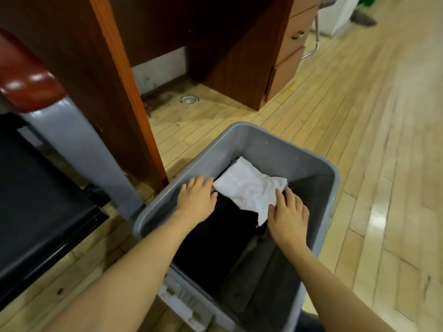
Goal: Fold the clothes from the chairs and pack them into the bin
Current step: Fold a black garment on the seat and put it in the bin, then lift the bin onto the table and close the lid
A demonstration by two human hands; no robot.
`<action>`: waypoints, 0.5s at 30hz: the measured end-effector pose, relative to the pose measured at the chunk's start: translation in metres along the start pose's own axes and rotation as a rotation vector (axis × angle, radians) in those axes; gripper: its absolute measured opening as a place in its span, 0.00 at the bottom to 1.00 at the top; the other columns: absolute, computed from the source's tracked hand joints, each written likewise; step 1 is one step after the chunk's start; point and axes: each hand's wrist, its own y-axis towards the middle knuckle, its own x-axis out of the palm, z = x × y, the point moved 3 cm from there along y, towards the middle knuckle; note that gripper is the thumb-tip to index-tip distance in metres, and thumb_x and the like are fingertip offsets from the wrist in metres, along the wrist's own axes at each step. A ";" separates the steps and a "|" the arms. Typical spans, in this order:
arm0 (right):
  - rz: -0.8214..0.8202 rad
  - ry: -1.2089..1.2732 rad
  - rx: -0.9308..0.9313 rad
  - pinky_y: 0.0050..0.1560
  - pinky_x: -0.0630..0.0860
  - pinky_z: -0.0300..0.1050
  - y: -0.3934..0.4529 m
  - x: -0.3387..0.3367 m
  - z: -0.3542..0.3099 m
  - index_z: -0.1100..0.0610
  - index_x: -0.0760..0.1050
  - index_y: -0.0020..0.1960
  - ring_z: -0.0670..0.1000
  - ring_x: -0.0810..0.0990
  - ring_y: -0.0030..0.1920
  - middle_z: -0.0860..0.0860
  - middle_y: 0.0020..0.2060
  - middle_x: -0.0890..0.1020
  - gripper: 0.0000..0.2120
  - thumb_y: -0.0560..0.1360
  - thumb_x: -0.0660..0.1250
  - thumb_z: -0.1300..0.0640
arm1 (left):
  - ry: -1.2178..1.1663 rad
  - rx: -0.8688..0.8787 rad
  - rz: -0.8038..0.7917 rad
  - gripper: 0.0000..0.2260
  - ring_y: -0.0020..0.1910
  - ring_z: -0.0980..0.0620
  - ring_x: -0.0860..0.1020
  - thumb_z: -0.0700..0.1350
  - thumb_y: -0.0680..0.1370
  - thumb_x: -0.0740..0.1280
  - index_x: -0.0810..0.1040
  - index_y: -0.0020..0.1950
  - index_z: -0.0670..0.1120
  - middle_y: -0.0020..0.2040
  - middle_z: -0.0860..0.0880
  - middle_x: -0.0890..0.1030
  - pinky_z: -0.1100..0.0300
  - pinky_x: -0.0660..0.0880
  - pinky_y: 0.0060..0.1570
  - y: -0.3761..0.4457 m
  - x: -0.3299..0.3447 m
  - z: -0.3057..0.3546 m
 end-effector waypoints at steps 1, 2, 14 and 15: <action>-0.011 -0.005 0.083 0.70 0.57 0.57 -0.004 -0.002 0.009 0.56 0.60 0.75 0.61 0.58 0.73 0.57 0.75 0.59 0.24 0.81 0.55 0.50 | 0.000 -0.007 0.004 0.23 0.72 0.44 0.59 0.53 0.81 0.54 0.57 0.75 0.48 0.74 0.45 0.60 0.49 0.58 0.68 0.003 -0.005 -0.002; -0.035 -0.011 0.164 0.72 0.53 0.57 -0.009 -0.003 0.018 0.54 0.56 0.76 0.60 0.53 0.75 0.57 0.77 0.54 0.25 0.81 0.55 0.49 | 0.003 -0.021 -0.001 0.24 0.73 0.43 0.57 0.54 0.81 0.54 0.56 0.76 0.48 0.75 0.44 0.57 0.48 0.56 0.69 0.005 -0.008 -0.005; -0.044 0.154 0.570 0.72 0.54 0.56 -0.012 -0.003 0.044 0.64 0.43 0.76 0.65 0.52 0.74 0.65 0.75 0.48 0.38 0.78 0.59 0.46 | 0.094 -0.258 -0.122 0.34 0.69 0.37 0.60 0.60 0.79 0.55 0.38 0.77 0.54 0.75 0.42 0.54 0.45 0.59 0.66 0.013 0.004 -0.039; -0.040 0.153 0.561 0.72 0.54 0.56 -0.011 -0.002 0.044 0.64 0.43 0.76 0.65 0.53 0.74 0.65 0.75 0.49 0.39 0.78 0.59 0.45 | 0.101 -0.262 -0.128 0.35 0.68 0.37 0.61 0.61 0.79 0.55 0.38 0.77 0.54 0.75 0.42 0.55 0.45 0.60 0.66 0.014 0.003 -0.038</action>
